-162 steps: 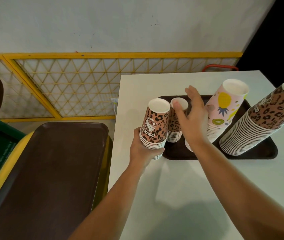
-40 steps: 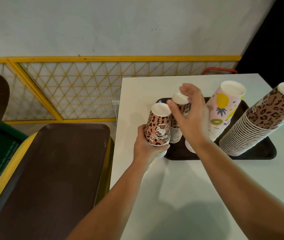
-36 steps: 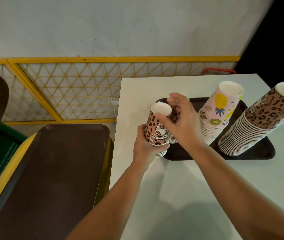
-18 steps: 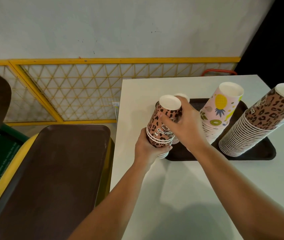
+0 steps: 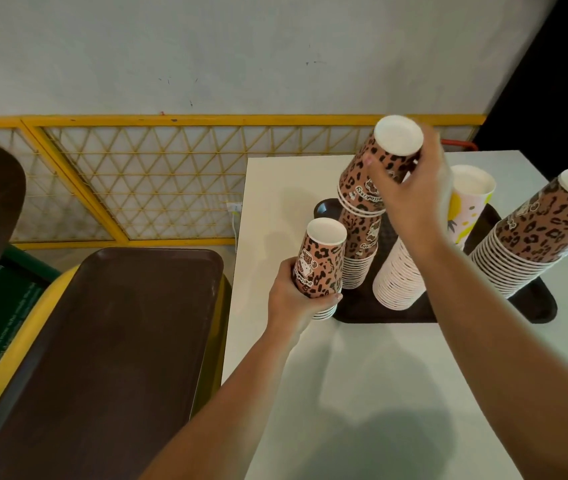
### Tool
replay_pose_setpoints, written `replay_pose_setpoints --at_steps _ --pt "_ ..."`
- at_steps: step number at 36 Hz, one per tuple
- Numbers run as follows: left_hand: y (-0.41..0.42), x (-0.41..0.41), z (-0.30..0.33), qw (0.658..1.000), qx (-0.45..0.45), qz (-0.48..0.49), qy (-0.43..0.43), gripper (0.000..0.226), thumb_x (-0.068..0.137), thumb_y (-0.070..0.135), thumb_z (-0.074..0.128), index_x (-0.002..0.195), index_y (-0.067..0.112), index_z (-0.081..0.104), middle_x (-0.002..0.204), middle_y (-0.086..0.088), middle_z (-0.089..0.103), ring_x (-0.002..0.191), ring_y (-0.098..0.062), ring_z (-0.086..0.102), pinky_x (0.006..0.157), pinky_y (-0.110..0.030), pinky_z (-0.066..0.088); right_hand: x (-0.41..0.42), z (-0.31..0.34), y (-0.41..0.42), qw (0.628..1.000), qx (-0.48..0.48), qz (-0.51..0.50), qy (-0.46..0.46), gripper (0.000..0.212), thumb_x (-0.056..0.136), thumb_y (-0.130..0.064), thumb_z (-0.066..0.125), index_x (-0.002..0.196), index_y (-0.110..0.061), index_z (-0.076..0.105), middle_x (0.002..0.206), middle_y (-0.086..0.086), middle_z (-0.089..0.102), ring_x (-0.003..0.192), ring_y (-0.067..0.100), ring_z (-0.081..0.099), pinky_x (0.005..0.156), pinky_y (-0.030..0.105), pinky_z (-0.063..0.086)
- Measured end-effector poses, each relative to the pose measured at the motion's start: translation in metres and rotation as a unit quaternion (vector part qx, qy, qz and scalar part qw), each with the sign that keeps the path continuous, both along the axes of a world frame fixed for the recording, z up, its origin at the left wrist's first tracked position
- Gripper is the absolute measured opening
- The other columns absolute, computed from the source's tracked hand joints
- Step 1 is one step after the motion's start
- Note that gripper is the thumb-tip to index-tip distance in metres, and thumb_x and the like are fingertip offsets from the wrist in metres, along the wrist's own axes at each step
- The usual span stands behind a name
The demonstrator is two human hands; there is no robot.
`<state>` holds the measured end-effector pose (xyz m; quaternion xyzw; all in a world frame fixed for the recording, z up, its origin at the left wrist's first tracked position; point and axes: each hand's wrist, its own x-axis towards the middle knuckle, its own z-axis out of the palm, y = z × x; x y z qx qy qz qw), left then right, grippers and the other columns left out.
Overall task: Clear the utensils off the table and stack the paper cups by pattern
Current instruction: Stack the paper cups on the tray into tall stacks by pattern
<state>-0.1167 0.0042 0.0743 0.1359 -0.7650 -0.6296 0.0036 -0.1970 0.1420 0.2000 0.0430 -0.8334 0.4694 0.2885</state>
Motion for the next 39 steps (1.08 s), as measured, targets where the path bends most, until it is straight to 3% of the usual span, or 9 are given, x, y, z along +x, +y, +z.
replay_pose_setpoints --at_steps 3,6,8,11,13,17,22,29,39 --pt "0.0 0.0 0.0 1.0 0.007 0.001 -0.001 0.075 0.055 0.01 0.09 0.114 0.026 0.048 0.1 0.017 0.058 0.094 -0.003 0.056 0.078 -0.02 0.048 -0.003 -0.02 0.0 0.999 0.024 0.0 -0.049 0.059 0.078 -0.029 0.071 0.127 -0.01 0.046 0.122 0.006 0.057 0.112 0.018 0.052 0.082 0.012 0.035" --pt "0.001 0.0 0.001 1.0 0.014 -0.001 -0.004 0.073 0.055 0.008 0.089 0.112 0.026 0.047 0.099 0.018 0.058 0.092 -0.001 0.056 0.074 -0.016 0.046 -0.003 -0.035 0.001 0.995 0.041 0.01 -0.087 0.067 0.076 -0.033 0.072 0.133 -0.014 0.042 0.13 0.003 0.053 0.121 0.019 0.048 0.1 0.027 0.038" --pt "0.001 0.0 0.001 1.0 0.016 -0.002 -0.006 0.073 0.055 0.008 0.089 0.112 0.026 0.047 0.098 0.019 0.057 0.091 0.001 0.055 0.073 -0.015 0.045 0.002 -0.038 0.001 0.996 0.043 0.009 -0.082 0.073 0.075 -0.038 0.073 0.136 -0.015 0.039 0.135 0.002 0.047 0.127 0.016 0.042 0.105 0.027 0.034" --pt "0.001 -0.001 0.002 1.0 0.017 0.0 -0.007 0.073 0.055 0.007 0.089 0.112 0.026 0.047 0.098 0.02 0.056 0.09 0.004 0.054 0.073 -0.014 0.045 0.013 -0.036 -0.003 0.999 0.031 0.004 -0.018 0.071 0.073 -0.045 0.072 0.131 -0.014 0.044 0.13 0.001 0.048 0.122 0.009 0.043 0.101 0.025 0.039" --pt "0.002 -0.001 0.002 1.0 0.017 0.003 -0.004 0.073 0.055 0.007 0.089 0.112 0.025 0.048 0.099 0.017 0.058 0.091 0.003 0.055 0.074 -0.015 0.046 0.024 -0.035 -0.007 0.999 0.022 0.034 0.0 0.065 0.073 -0.042 0.073 0.126 -0.012 0.048 0.122 0.001 0.052 0.112 0.001 0.046 0.095 0.014 0.039" --pt "0.005 -0.001 0.003 1.0 0.028 0.005 0.003 0.071 0.056 0.008 0.089 0.113 0.023 0.05 0.1 0.012 0.062 0.092 0.001 0.058 0.074 -0.018 0.048 0.043 -0.042 -0.016 0.988 0.029 0.129 -0.077 0.07 0.07 -0.04 0.077 0.128 -0.015 0.046 0.12 -0.001 0.054 0.108 0.002 0.051 0.093 0.019 0.043" --pt "0.007 0.0 0.004 0.999 0.039 -0.007 0.014 0.074 0.054 0.011 0.089 0.115 0.026 0.05 0.106 0.008 0.065 0.099 -0.008 0.062 0.083 -0.025 0.053 0.051 -0.054 -0.023 0.971 0.071 0.158 -0.163 0.067 0.069 -0.037 0.078 0.127 -0.02 0.048 0.117 -0.002 0.059 0.11 0.012 0.055 0.091 0.023 0.045" --pt "0.005 0.004 0.002 0.998 0.001 -0.048 0.027 0.092 0.044 0.023 0.09 0.122 0.034 0.043 0.112 0.015 0.062 0.108 -0.009 0.061 0.091 -0.035 0.053 0.05 -0.048 -0.019 0.976 0.05 0.147 -0.154 0.055 0.072 -0.031 0.076 0.12 -0.019 0.052 0.105 -0.006 0.061 0.099 0.008 0.056 0.082 0.018 0.044" --pt "0.001 0.0 0.006 0.998 -0.008 -0.053 0.037 0.086 0.046 0.023 0.09 0.117 0.039 0.045 0.109 0.018 0.063 0.106 -0.006 0.061 0.092 -0.036 0.053 0.047 -0.038 -0.015 0.978 0.032 0.154 -0.137 0.05 0.073 -0.029 0.076 0.117 -0.024 0.053 0.1 -0.009 0.061 0.095 0.006 0.057 0.073 0.004 0.042"
